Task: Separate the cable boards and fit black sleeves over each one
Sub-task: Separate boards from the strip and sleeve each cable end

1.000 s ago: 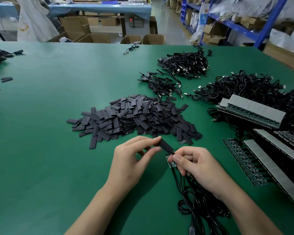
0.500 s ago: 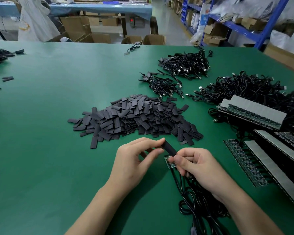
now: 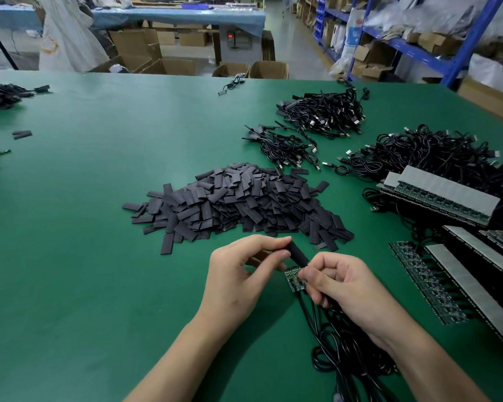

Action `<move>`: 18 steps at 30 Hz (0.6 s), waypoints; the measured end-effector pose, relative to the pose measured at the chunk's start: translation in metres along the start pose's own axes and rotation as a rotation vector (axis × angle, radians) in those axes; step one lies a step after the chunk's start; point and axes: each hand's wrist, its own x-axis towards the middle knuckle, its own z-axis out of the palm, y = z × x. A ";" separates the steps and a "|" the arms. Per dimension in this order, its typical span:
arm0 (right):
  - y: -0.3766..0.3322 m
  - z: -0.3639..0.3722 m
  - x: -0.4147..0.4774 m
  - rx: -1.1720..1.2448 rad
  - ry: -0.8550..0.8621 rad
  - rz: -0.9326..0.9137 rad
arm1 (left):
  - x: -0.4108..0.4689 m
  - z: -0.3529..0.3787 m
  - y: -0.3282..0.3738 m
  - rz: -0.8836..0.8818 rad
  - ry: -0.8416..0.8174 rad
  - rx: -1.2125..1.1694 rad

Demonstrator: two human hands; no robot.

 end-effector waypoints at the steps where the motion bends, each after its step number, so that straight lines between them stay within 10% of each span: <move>1: 0.000 0.001 0.000 -0.001 -0.013 0.002 | -0.001 0.001 0.000 -0.010 -0.013 -0.010; 18: -0.001 -0.001 0.000 -0.106 -0.015 -0.058 | -0.002 0.005 0.007 -0.133 -0.056 -0.175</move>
